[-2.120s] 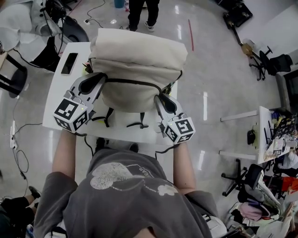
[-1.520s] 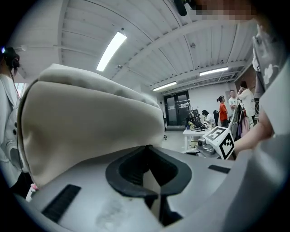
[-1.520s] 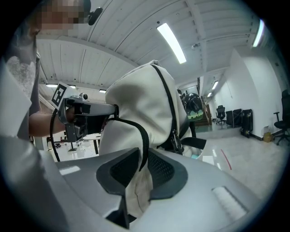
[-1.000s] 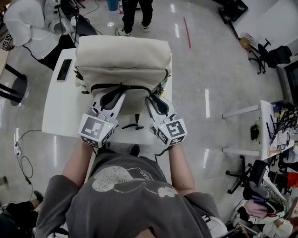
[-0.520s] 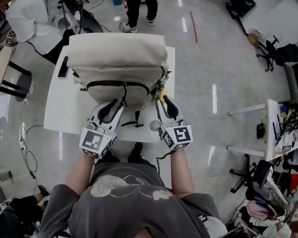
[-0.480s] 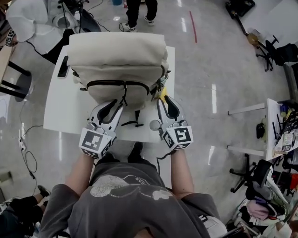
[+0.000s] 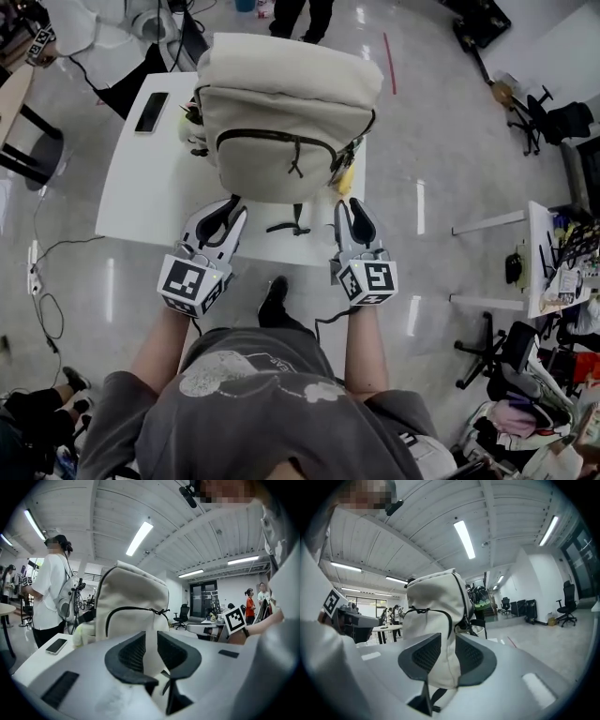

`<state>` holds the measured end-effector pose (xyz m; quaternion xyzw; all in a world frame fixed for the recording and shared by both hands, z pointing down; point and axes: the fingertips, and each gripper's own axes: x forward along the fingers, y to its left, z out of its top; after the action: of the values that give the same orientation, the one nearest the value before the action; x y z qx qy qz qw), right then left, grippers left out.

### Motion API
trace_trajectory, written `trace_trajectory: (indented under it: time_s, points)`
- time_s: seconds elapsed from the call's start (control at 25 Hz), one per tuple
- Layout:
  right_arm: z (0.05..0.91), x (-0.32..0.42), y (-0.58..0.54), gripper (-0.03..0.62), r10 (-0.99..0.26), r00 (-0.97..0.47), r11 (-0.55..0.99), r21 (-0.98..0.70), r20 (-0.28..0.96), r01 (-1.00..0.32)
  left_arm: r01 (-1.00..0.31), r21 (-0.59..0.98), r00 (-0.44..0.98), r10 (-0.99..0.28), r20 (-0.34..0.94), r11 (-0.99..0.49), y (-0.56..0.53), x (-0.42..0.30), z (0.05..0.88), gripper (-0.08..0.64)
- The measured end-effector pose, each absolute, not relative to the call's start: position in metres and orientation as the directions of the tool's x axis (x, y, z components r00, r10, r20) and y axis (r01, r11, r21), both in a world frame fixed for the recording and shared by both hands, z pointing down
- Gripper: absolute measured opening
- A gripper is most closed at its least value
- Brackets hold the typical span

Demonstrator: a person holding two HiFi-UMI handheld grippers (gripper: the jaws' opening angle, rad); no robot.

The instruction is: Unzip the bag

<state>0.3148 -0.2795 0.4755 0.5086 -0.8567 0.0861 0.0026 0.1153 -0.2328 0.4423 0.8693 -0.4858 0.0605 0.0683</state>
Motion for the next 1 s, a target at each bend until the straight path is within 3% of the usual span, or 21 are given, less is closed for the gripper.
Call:
trace_trajectory:
  time_s: [0.4,1.0]
  points:
    - [0.445,0.236,-0.15,0.087,-0.9,-0.432,0.424,-0.105,0.059,-0.899,-0.84,0.098,0.543,-0.824,0.163,-0.534,-0.109,0.022,0.439,0.074]
    - [0.442,0.25,0.038,0.084,-0.986,-0.101,0.1,-0.014,0.133,-0.995,-0.59,0.144,0.807,-0.578,0.119,-0.795,-0.021,0.045,0.442,0.06]
